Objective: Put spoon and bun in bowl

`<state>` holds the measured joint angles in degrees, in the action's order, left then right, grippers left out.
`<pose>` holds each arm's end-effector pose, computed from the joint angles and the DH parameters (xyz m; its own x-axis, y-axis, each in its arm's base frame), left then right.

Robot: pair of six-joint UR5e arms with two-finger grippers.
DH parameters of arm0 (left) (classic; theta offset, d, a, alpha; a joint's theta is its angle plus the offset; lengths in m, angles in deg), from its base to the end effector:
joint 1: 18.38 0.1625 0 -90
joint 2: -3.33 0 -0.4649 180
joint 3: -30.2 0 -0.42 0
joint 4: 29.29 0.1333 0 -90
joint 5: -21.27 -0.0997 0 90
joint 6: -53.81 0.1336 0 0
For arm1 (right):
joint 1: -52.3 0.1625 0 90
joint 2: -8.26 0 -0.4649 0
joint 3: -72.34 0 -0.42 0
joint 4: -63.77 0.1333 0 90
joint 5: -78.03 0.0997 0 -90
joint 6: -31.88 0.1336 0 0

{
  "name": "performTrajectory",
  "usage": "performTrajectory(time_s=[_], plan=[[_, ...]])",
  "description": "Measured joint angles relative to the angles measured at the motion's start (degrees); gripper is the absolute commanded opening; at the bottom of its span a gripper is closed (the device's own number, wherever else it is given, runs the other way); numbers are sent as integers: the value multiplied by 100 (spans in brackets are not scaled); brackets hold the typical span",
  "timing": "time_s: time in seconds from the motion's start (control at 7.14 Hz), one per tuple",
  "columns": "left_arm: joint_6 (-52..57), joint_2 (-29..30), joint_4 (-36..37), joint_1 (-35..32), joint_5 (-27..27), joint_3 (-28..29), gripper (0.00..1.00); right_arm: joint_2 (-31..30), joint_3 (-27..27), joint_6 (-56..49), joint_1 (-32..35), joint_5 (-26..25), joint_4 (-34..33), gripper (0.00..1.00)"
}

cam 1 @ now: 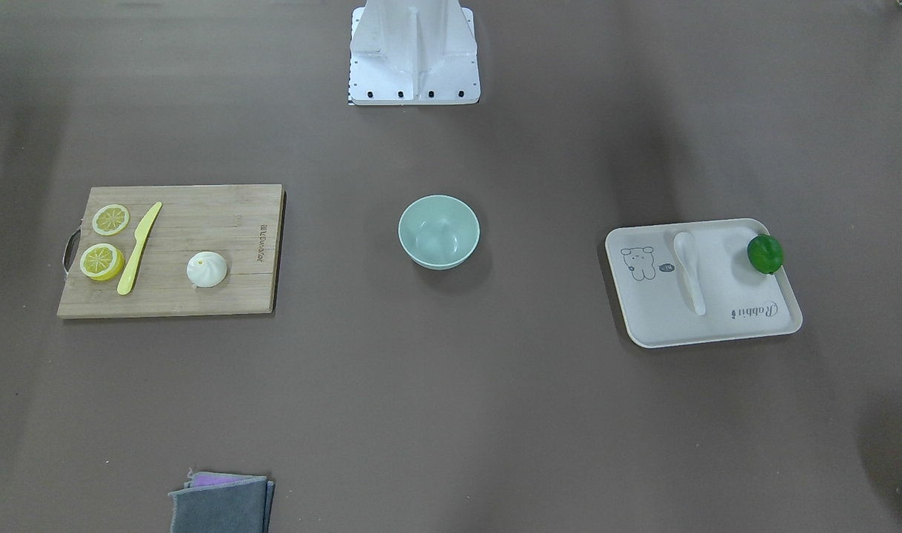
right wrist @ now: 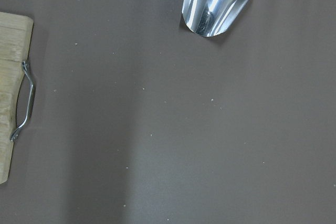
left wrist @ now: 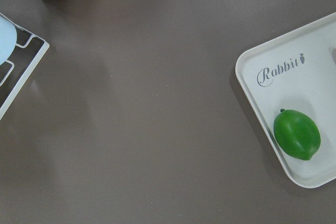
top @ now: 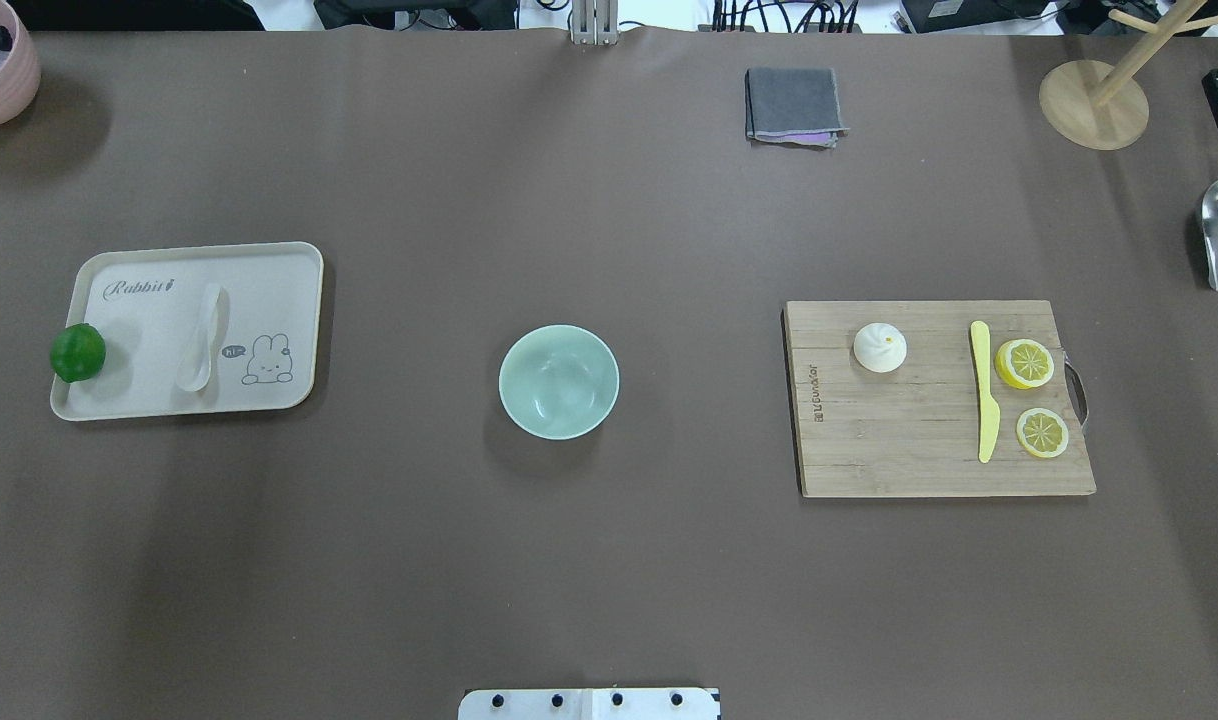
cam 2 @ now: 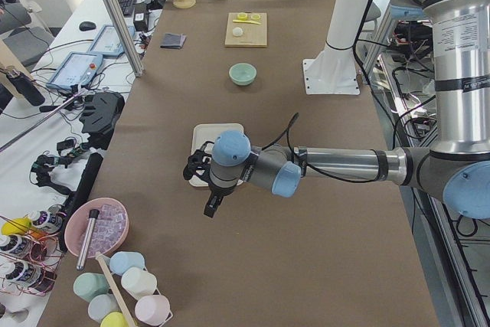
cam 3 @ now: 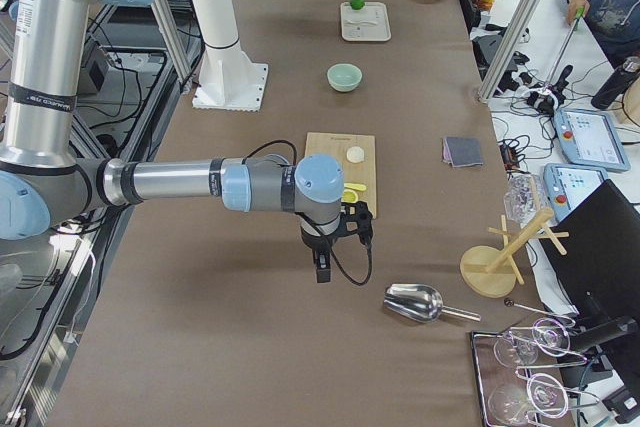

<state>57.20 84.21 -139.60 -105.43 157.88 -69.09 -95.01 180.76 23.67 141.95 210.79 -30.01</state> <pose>-0.0119 -0.4731 0.6714 0.6689 0.3441 -0.6589 -0.0879 0.9168 0.3895 0.0401 -0.4139 0.6730 0.7257 -0.1633 0.6684 0.1109 0.9865 0.1206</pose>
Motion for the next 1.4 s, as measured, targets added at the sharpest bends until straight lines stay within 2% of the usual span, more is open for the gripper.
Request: performTrajectory(time_s=[1.4], plan=[[-11,-55,-8,13,-4,77,98,-17,-42,1,0,387,-8,100]])
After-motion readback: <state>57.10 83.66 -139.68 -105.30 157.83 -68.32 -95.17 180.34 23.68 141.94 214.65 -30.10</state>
